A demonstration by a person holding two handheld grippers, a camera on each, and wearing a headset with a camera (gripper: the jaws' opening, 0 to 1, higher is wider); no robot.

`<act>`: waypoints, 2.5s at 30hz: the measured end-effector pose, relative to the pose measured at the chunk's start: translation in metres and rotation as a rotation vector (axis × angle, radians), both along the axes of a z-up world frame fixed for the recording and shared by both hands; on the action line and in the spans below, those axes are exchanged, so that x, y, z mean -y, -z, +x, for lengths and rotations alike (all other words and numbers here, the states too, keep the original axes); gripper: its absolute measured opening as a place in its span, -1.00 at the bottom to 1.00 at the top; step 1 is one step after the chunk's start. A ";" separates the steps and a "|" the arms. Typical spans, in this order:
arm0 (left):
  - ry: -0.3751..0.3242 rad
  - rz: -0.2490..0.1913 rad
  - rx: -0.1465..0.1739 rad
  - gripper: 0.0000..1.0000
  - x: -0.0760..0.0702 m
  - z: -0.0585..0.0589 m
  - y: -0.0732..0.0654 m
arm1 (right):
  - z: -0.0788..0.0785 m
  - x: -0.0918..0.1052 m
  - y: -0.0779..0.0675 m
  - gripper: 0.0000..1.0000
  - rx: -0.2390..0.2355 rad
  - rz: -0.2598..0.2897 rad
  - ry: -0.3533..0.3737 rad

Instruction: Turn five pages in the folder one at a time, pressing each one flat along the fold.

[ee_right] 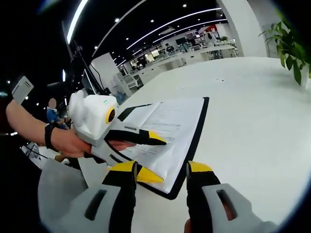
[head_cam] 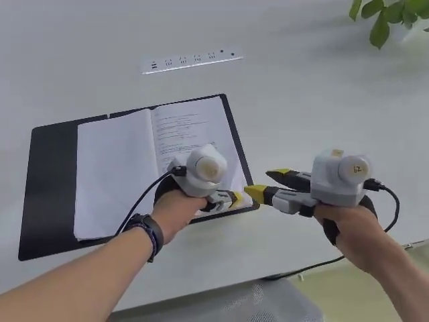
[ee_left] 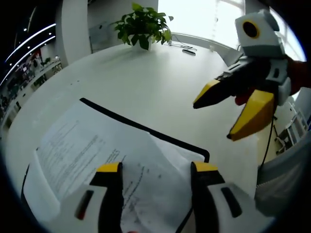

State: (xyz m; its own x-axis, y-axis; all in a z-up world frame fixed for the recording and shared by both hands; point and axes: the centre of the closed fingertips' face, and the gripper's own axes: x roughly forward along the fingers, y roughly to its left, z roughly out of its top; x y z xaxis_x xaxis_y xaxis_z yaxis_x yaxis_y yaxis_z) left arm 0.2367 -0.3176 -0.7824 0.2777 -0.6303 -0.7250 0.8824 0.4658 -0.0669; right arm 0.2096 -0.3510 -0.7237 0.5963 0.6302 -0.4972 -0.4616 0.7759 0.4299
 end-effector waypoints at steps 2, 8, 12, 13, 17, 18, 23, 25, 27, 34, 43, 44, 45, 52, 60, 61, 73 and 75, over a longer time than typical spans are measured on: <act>-0.001 -0.001 -0.002 0.12 0.000 -0.001 0.000 | 0.007 -0.002 0.007 -0.31 -0.019 0.022 0.015; 0.000 -0.004 -0.003 0.12 0.000 -0.001 0.000 | 0.023 -0.011 0.015 -0.36 -0.046 0.055 0.008; -0.001 -0.005 -0.001 0.13 0.000 0.000 0.000 | 0.030 -0.016 0.018 -0.37 -0.055 0.058 -0.006; -0.001 -0.005 -0.002 0.13 0.000 0.000 0.000 | 0.032 -0.017 0.018 -0.38 -0.061 0.068 -0.002; -0.005 -0.007 -0.005 0.13 0.000 0.000 -0.001 | 0.039 -0.017 0.021 -0.43 -0.086 0.120 0.034; -0.005 -0.007 -0.005 0.13 0.000 0.000 0.000 | 0.041 -0.017 0.021 -0.44 -0.090 0.126 0.040; -0.006 -0.009 -0.005 0.13 0.000 0.000 0.000 | 0.048 -0.022 0.027 -0.54 -0.152 0.228 0.110; -0.009 -0.014 -0.008 0.13 0.000 0.000 -0.001 | 0.047 -0.023 0.030 -0.58 -0.160 0.236 0.111; -0.012 -0.020 -0.014 0.13 0.000 0.000 -0.002 | 0.045 -0.025 0.035 -0.62 -0.175 0.228 0.112; -0.038 -0.043 -0.062 0.19 -0.001 -0.002 -0.006 | 0.031 -0.032 0.041 -0.72 -0.197 0.200 0.073; -0.055 -0.072 -0.043 0.27 -0.019 -0.005 -0.026 | 0.022 -0.035 0.038 -1.00 -0.210 0.231 0.098; -0.060 -0.076 -0.039 0.27 -0.022 -0.005 -0.029 | 0.021 -0.035 0.037 -1.00 -0.213 0.236 0.102; -0.061 -0.076 -0.037 0.27 -0.023 -0.005 -0.029 | 0.022 -0.035 0.037 -1.00 -0.214 0.237 0.107; -0.076 -0.082 -0.026 0.28 -0.040 -0.005 -0.035 | 0.025 -0.037 0.034 -1.00 -0.230 0.231 0.136; -0.134 -0.116 -0.016 0.29 -0.059 0.000 -0.047 | 0.028 -0.048 0.023 -1.00 -0.207 0.225 0.126; -0.146 -0.122 -0.015 0.29 -0.063 0.001 -0.049 | 0.028 -0.050 0.020 -1.00 -0.204 0.225 0.125; -0.233 -0.144 0.005 0.28 -0.109 0.006 -0.062 | 0.030 -0.070 0.009 -1.00 -0.180 0.218 0.097; -0.252 -0.150 0.007 0.28 -0.117 0.006 -0.064 | 0.029 -0.075 0.008 -1.00 -0.180 0.206 0.083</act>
State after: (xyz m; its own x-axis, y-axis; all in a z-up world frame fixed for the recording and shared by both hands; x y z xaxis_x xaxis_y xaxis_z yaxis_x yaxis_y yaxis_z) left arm 0.2428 -0.2009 -0.7189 0.4436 -0.6410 -0.6264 0.7408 0.6556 -0.1463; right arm 0.2382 -0.2762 -0.7319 0.5637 0.6819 -0.4661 -0.3021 0.6954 0.6521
